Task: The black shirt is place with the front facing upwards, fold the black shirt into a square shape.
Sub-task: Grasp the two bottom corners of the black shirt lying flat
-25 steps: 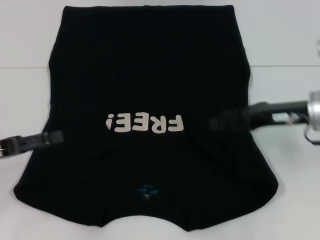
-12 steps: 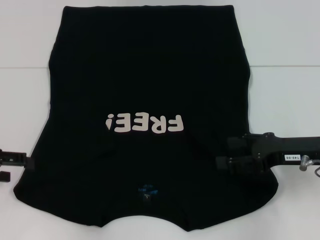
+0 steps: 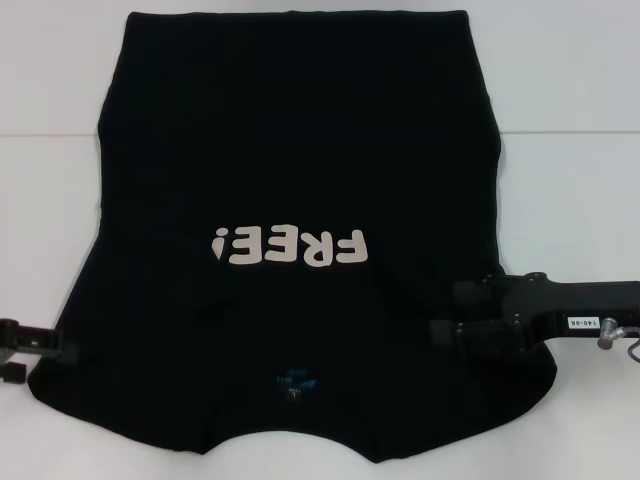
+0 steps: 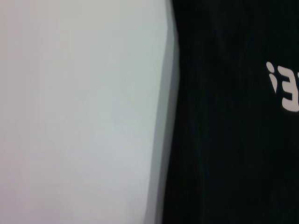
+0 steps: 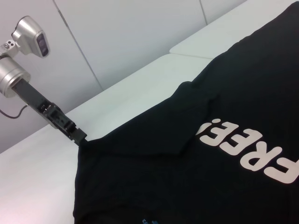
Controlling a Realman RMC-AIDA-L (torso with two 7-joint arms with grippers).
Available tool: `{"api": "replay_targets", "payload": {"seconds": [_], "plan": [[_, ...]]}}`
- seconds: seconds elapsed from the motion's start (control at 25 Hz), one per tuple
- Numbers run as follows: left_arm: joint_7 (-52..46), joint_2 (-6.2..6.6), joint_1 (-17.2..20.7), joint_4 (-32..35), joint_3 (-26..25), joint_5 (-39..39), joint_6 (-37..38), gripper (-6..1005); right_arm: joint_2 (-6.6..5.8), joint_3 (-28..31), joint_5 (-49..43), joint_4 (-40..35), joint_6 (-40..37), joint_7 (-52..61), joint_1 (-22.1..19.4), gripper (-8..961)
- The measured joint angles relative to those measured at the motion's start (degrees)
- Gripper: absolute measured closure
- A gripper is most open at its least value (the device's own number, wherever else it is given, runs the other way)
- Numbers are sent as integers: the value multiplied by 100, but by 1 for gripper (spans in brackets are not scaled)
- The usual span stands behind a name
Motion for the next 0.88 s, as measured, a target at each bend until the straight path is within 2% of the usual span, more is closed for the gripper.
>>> {"api": "replay_targets", "payload": {"seconds": [0.2, 0.68, 0.88], "plan": [[4, -89, 16, 0, 203, 7, -129, 69, 10, -3, 2, 2, -20, -3, -1, 42], [86, -223, 28, 80, 282, -34, -167, 71, 3, -8, 7, 78, -70, -5, -20, 42], [125, -236, 57, 108, 297, 1, -247, 200, -20, -6, 7, 82, -131, 39, -23, 42]]}}
